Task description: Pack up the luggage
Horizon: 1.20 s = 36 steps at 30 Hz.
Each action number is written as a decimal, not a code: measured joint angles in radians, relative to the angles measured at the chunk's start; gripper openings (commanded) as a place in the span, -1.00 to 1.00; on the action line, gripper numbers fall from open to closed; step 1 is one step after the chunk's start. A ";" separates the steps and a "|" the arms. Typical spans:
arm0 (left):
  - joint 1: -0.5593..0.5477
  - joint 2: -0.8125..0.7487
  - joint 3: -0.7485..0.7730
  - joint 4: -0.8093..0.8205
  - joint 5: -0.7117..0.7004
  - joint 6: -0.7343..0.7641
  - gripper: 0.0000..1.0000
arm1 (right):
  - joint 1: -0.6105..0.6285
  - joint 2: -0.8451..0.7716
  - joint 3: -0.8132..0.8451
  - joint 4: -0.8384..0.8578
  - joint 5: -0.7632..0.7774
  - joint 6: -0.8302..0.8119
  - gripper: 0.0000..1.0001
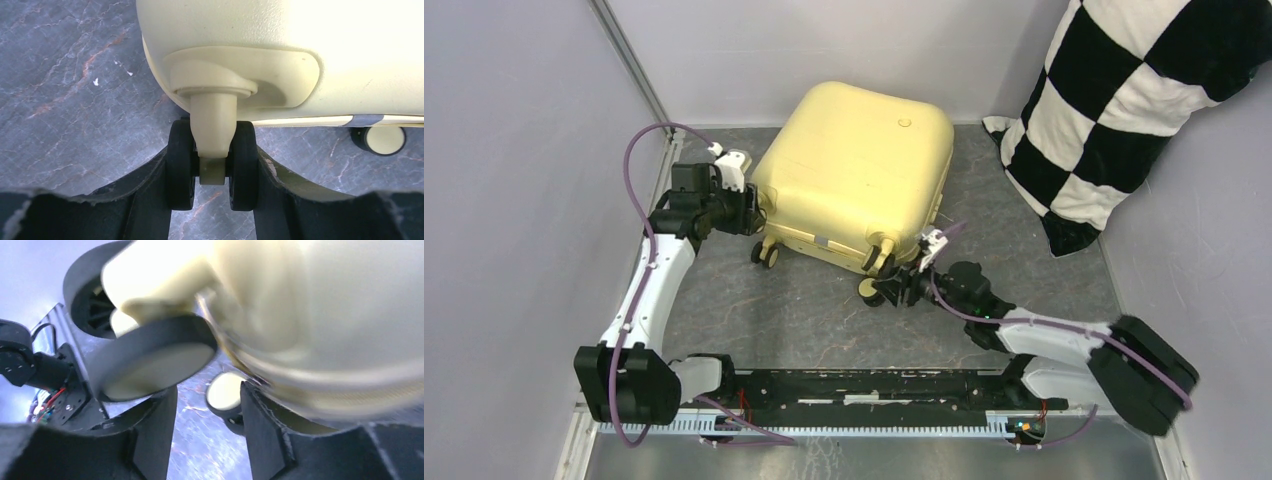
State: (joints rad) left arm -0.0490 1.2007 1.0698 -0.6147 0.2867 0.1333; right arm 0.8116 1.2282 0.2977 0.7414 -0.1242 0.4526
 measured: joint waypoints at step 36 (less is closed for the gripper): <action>0.153 -0.151 -0.046 -0.230 0.067 0.144 -0.96 | -0.459 0.712 1.083 -0.689 -0.034 -0.133 0.74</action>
State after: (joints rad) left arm 0.1036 1.0492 1.0237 -0.8444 0.3534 0.2771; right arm 0.3527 1.9404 1.3808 0.0521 -0.1577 0.3195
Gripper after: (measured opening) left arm 0.617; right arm 0.811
